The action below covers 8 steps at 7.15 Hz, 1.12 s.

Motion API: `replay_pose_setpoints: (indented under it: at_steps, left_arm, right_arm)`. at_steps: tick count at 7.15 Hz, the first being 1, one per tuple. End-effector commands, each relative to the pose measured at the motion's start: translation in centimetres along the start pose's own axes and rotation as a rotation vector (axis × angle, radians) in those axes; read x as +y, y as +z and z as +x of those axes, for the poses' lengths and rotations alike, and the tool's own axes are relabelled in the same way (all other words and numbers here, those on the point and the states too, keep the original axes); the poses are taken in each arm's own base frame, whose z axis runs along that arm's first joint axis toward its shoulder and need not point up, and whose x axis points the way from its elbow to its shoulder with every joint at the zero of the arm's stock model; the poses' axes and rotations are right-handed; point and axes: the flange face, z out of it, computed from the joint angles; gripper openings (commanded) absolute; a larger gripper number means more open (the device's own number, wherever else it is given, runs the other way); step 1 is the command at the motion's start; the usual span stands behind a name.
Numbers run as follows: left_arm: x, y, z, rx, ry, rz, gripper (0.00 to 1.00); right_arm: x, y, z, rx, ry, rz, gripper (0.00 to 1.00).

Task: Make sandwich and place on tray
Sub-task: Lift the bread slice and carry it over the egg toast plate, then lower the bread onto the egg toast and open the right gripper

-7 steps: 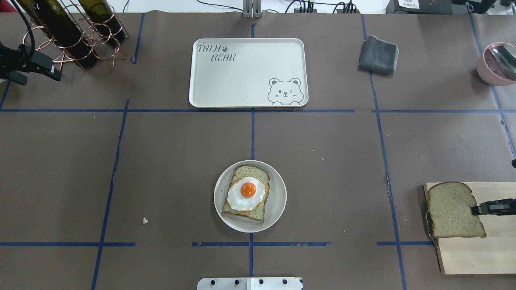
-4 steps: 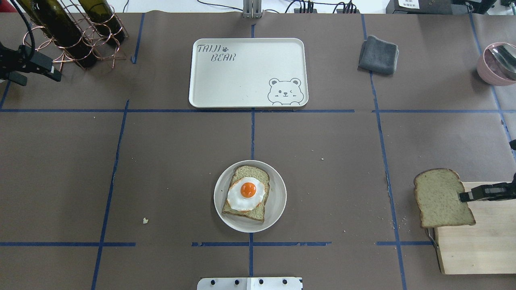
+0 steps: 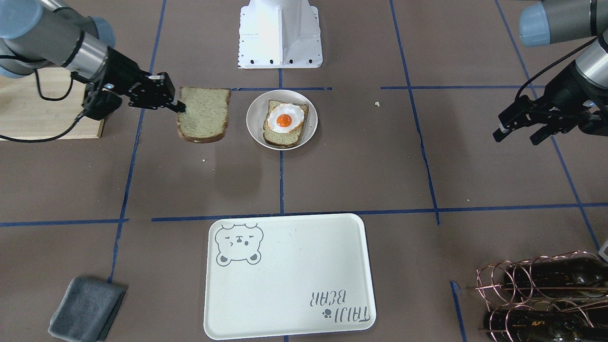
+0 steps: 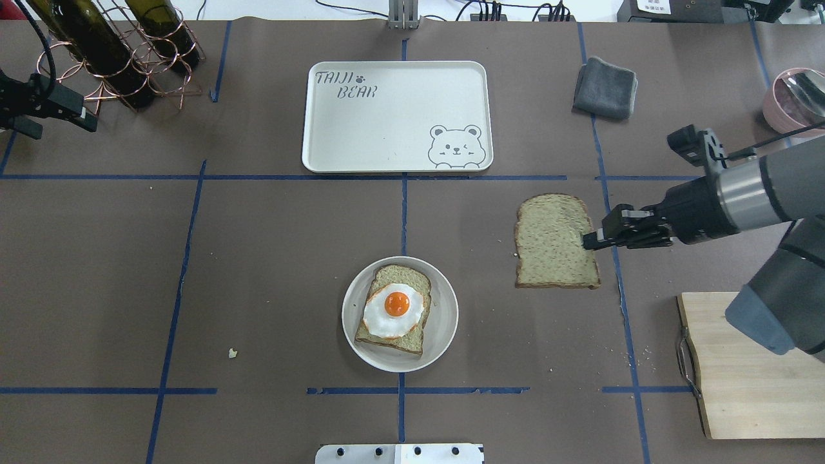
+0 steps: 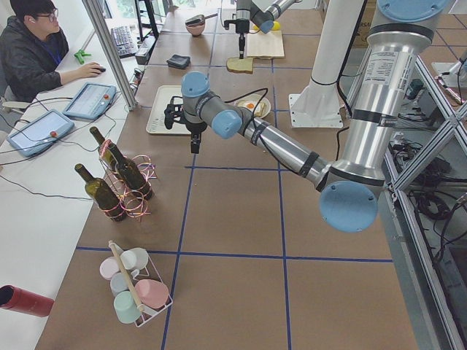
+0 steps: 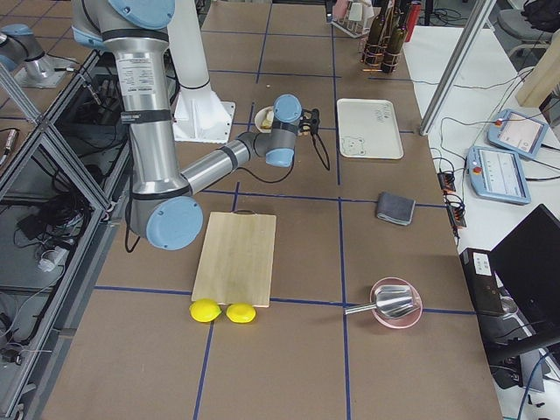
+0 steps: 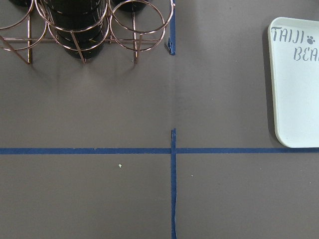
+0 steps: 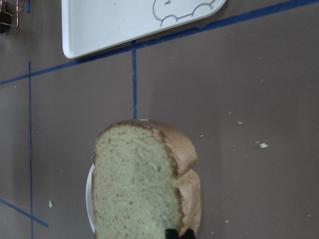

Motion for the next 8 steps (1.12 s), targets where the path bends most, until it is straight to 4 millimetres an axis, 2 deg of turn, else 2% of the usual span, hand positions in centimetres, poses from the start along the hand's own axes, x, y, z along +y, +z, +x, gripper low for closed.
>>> replay_pose_setpoints:
  at_steps: [1,2,3,6,8]
  left_arm:
    - [0.0,0.1,-0.3,-0.003,-0.005,-0.001,1.00]
    - [0.0,0.2,-0.4,-0.004,-0.005,-0.004,1.00]
    - [0.0,0.4,-0.5,-0.006,-0.006,-0.006,1.00]
    - [-0.1,0.8,-0.8,-0.009,-0.011,-0.013,1.00]
    - [-0.4,1.4,-1.5,-0.015,-0.010,-0.019,1.00]
  right_arm:
    - [5.6,8.4,-6.0,0.013,0.037,0.017,0.00]
    - [8.0,11.4,-7.9,0.049,0.035,0.025,0.00]
    - [8.4,12.7,-9.8,0.080,0.040,0.030,0.00]
    - [8.0,14.7,-8.0,0.149,0.058,0.030,0.00]
    - [7.1,15.2,-7.1,0.172,0.056,0.065,0.00]
